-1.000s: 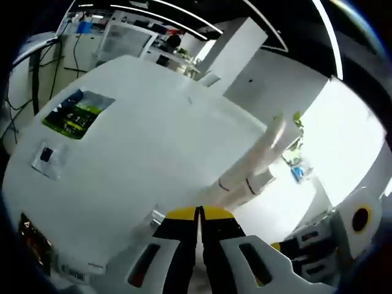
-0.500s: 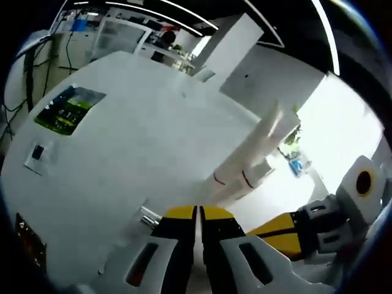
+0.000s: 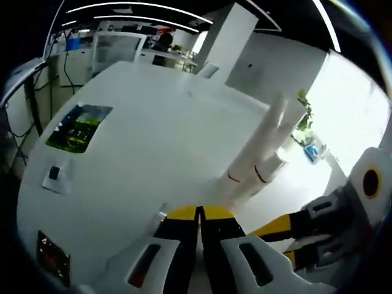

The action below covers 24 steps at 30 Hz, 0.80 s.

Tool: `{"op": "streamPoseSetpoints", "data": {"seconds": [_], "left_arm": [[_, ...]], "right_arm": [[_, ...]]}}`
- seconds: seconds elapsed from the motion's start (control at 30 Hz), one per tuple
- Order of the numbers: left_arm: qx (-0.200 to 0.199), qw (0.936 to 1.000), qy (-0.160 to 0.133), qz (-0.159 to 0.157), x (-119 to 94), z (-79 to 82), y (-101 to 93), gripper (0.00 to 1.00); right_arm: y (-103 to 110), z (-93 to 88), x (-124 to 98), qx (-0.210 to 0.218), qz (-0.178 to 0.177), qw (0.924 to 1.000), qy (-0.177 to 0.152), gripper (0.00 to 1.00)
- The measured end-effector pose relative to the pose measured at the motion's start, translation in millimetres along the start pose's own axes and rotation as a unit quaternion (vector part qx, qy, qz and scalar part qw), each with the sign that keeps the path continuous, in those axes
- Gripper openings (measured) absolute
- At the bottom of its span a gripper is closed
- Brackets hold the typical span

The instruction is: Arrange the skincare products in the storage area until every visible bottle or jar stands upright without overlapping.

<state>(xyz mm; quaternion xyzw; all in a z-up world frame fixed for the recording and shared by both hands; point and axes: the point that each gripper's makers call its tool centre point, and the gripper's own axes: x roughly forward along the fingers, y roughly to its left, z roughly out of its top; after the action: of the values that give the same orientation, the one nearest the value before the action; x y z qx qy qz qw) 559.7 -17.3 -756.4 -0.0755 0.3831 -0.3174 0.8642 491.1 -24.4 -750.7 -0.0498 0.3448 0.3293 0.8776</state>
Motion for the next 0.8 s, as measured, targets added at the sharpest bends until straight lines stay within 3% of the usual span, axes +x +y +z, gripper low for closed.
{"op": "streamPoseSetpoints", "data": {"seconds": [0.1, 0.23, 0.37, 0.47, 0.63, 0.67, 0.8], "left_arm": [[0.004, 0.9997, 0.019, 0.012, -1, -5.1, 4.8, 0.0], [0.002, 0.9997, -0.014, 0.018, -7, 8.6, 7.7, 0.0], [-0.039, 0.9986, -0.015, 0.033, -11, 9.9, 19.4, 0.0], [-0.061, 0.9967, -0.034, 0.042, -16, 17.2, 27.2, 0.0], [-0.107, 0.9922, -0.049, 0.04, -22, 21.9, 34.9, 0.0], [-0.108, 0.9919, -0.051, 0.043, -22, 21.9, 36.3, 0.0], [-0.125, 0.9901, -0.054, 0.035, -27, 22.5, 33.2, 0.0]], "right_arm": [[1, -8.3, 4, -0.003, 0.005, 0.9998, 0.019, 0.18], [0, -14.9, 6, -0.016, -0.004, 0.9995, 0.028, 0.23], [-3, -21.3, 8, -0.03, -0.014, 0.9986, 0.042, 0.27], [-4, -21.5, 13, -0.051, -0.02, 0.9977, 0.04, 0.28], [-14, -39.7, 24, -0.109, -0.051, 0.989, 0.085, 0.29], [-8, -38.7, 29, -0.096, -0.039, 0.992, 0.072, 0.3], [-11, -37.6, 31, -0.086, -0.039, 0.9917, 0.088, 0.3]]}}
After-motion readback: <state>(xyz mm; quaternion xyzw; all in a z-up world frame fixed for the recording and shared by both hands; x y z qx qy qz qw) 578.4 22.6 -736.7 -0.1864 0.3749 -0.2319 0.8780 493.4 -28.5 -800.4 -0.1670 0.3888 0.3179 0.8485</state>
